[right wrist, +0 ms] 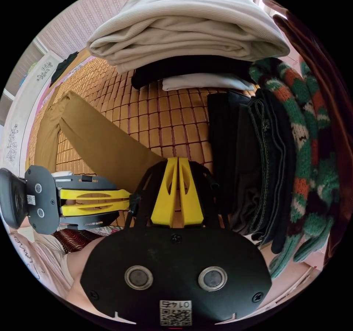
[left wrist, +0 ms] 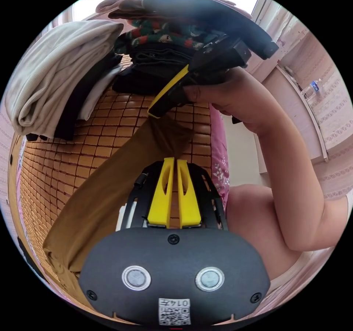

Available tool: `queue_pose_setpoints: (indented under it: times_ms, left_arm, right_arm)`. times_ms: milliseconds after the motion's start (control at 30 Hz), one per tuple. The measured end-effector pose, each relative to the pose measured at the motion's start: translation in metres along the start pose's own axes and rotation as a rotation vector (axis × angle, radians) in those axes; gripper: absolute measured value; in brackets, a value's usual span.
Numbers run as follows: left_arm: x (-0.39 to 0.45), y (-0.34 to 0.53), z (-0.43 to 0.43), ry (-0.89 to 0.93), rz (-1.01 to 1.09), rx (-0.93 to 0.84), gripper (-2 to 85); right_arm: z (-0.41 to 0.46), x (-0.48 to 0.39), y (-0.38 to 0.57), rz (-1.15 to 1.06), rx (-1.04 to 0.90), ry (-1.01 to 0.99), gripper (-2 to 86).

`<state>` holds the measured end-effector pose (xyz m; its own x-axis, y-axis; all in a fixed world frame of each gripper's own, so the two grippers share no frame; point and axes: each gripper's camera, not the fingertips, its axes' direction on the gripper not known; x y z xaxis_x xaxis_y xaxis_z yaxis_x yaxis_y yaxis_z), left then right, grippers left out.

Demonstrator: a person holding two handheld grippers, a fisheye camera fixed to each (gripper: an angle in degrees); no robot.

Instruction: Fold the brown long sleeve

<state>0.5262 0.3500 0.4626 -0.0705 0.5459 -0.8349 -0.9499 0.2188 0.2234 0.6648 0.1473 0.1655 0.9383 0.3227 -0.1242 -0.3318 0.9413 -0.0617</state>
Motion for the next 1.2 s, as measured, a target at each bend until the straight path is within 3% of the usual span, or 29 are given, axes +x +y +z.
queue_pose_setpoints:
  times_ms: [367,567,700,900,1000,1200]
  left_arm:
    - [-0.024,0.056,-0.043,0.164,-0.046,0.127,3.1]
    - [-0.151,0.170,-0.098,-0.156,-0.422,0.096,3.4]
    - [-0.247,0.235,-0.133,-0.374,-0.703,0.071,4.3]
    - [-0.318,0.282,-0.112,-0.248,-0.964,0.026,5.2]
    - [-0.324,0.292,-0.112,-0.209,-0.986,0.077,0.1]
    - [-0.332,0.312,-0.116,-0.253,-0.985,0.098,0.0]
  right_arm:
    - [-0.004,0.020,0.009,0.072,0.007,0.016,-0.8]
    - [-0.011,0.028,0.013,0.114,0.068,0.019,-0.5]
    - [-0.012,0.013,0.006,0.024,0.127,-0.020,-0.3]
    - [0.018,-0.004,-0.006,-0.063,0.067,-0.023,-0.7]
    - [0.025,0.006,-0.005,-0.040,0.069,-0.061,-0.9]
    - [0.037,0.010,-0.008,-0.041,0.069,-0.081,-1.0]
